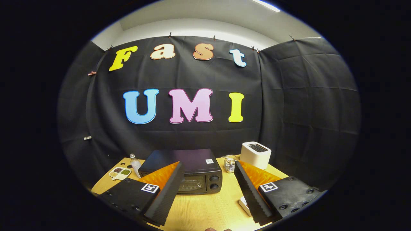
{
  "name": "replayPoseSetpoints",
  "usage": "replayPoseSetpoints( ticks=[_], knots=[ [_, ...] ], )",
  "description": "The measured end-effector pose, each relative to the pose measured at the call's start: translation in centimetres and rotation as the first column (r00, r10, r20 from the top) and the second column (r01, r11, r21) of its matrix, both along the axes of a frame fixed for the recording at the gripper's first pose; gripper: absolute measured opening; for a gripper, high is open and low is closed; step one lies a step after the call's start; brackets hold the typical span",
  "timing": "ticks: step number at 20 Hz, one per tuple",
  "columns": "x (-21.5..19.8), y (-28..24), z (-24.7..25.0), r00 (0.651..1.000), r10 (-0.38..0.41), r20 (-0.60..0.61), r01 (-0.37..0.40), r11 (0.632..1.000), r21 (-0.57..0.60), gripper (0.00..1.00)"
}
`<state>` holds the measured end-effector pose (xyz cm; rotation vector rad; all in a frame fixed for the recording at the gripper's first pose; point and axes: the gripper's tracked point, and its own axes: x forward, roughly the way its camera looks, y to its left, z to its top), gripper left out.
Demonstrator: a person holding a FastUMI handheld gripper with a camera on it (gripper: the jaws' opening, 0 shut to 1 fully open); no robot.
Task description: Open the toaster oven, put the food inside, and close the toaster oven door.
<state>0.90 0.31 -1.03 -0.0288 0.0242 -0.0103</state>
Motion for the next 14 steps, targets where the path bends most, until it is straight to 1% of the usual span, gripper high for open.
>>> replayPoseSetpoints(
  ticks=[5, 8, 14],
  knots=[
    [0.7, 0.4, -0.4, 1.000, 0.001, -0.012, -0.001, 1.000, -0.009, 0.97],
    [1.5, 1.5, -0.6, 1.000, 0.017, -0.016, -0.017, 1.000, -0.005, 0.97],
    [5.1, 4.1, -2.0, 0.998, 0.042, -0.044, -0.042, 0.999, 0.000, 0.97]
  ],
)
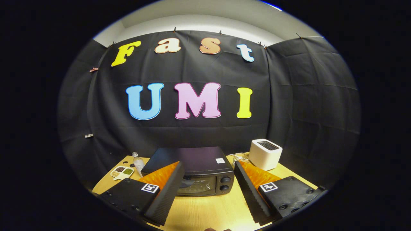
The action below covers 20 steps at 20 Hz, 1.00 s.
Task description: Open the toaster oven, put the food inside, and close the toaster oven door.
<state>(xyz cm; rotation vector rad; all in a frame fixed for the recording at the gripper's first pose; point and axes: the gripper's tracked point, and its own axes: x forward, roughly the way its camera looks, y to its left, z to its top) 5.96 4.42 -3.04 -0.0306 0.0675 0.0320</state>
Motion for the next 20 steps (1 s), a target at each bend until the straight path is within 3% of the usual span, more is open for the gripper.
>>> replayPoseSetpoints(
  ticks=[11, 20],
  knots=[
    [8.5, 6.0, -8.1, 0.992, 0.040, -0.120, -0.049, 0.996, -0.069, 0.98],
    [10.3, 7.4, -13.5, 0.972, 0.081, -0.221, -0.104, 0.990, -0.096, 0.98]
  ],
)
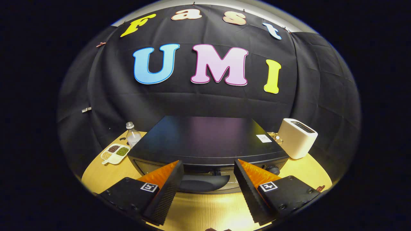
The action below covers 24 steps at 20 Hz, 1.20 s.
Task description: Open the toaster oven, put the food inside, and close the toaster oven door.
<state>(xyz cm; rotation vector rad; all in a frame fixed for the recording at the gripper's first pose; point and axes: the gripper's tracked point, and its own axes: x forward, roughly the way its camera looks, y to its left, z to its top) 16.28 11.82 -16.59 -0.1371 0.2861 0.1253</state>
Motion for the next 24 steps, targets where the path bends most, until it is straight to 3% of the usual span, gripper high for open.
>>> replayPoseSetpoints(
  ticks=[9, 24],
  knots=[
    [-0.7, 0.3, -2.2, 0.992, 0.005, -0.127, 0.015, 0.987, 0.158, 0.99],
    [-6.5, -1.0, -4.1, 0.992, 0.026, -0.120, -0.012, 0.993, 0.119, 0.98]
  ],
)
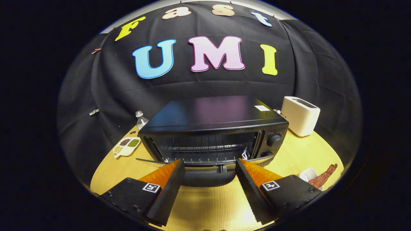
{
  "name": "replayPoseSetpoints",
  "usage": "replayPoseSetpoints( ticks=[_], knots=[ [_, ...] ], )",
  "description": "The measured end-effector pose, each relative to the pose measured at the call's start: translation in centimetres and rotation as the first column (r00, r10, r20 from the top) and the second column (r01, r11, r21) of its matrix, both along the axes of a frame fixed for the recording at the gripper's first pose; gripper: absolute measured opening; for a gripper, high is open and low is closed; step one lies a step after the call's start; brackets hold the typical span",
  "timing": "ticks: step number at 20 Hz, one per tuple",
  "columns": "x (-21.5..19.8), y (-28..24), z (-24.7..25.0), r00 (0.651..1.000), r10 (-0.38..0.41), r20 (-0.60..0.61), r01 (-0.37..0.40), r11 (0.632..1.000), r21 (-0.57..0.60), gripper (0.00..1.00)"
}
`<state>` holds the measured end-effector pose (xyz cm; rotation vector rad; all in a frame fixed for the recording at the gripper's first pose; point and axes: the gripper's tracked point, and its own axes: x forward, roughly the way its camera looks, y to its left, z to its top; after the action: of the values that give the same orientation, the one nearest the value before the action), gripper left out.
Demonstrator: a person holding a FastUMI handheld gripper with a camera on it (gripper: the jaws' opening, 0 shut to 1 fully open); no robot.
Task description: Open the toaster oven, put the food inside, and close the toaster oven door.
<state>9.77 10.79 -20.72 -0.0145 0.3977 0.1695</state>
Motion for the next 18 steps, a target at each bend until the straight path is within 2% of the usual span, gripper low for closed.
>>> replayPoseSetpoints(
  ticks=[13, 18],
  knots=[
    [-4.3, -1.2, -4.0, 0.999, 0.006, -0.047, -0.008, 0.999, -0.044, 0.96],
    [-6.2, -1.7, -7.2, 0.993, 0.034, -0.110, -0.045, 0.993, -0.105, 0.96]
  ],
)
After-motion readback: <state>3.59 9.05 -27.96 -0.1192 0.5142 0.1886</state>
